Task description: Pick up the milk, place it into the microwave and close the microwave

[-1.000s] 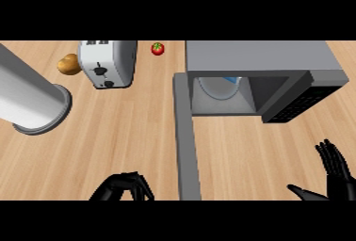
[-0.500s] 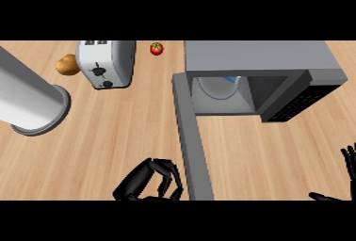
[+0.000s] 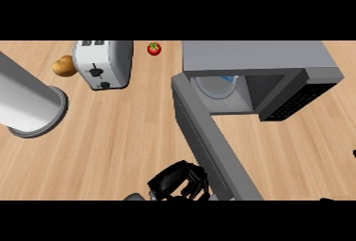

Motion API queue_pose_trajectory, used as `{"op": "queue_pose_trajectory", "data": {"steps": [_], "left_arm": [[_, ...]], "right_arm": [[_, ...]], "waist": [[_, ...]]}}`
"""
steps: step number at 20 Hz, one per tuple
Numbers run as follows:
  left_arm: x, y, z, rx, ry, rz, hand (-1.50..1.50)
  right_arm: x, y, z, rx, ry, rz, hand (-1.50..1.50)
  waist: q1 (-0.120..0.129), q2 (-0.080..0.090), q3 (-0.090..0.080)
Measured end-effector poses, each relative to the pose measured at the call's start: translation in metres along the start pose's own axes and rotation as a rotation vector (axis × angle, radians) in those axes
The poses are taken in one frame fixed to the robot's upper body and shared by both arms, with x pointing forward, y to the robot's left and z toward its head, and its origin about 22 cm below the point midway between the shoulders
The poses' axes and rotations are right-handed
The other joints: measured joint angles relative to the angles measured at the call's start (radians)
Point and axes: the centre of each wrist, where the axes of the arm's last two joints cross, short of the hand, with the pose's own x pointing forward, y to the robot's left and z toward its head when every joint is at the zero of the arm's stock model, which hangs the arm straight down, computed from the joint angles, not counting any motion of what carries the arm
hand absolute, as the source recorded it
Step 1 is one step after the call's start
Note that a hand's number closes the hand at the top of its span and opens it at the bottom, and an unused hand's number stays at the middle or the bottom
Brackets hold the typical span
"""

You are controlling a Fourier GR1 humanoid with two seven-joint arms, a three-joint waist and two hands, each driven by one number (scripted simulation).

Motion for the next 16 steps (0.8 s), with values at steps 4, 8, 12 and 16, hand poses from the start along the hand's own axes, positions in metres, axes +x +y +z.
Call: {"op": "queue_pose_trajectory", "data": {"steps": [4,8,12,16], "left_arm": [[-0.003,-0.012,-0.014,-0.006,-0.042,-0.007,1.5],[-0.002,-0.02,-0.02,0.038,-0.071,-0.009,1.5],[0.008,-0.026,-0.029,0.074,-0.094,0.002,-1.5],[0.022,-0.029,-0.041,0.105,-0.119,0.012,1.5]], "right_arm": [[0.004,0.005,-0.006,0.034,-0.027,-0.017,-1.5],[0.01,0.013,-0.022,0.08,-0.062,-0.044,-1.5],[0.016,0.023,-0.031,0.119,-0.092,-0.067,-1.5],[0.025,0.032,-0.042,0.16,-0.12,-0.092,-1.5]], "waist": [[-0.01,0.002,-0.001],[-0.03,0.007,-0.001],[-0.055,0.01,-0.002],[-0.086,0.013,-0.004]]}}
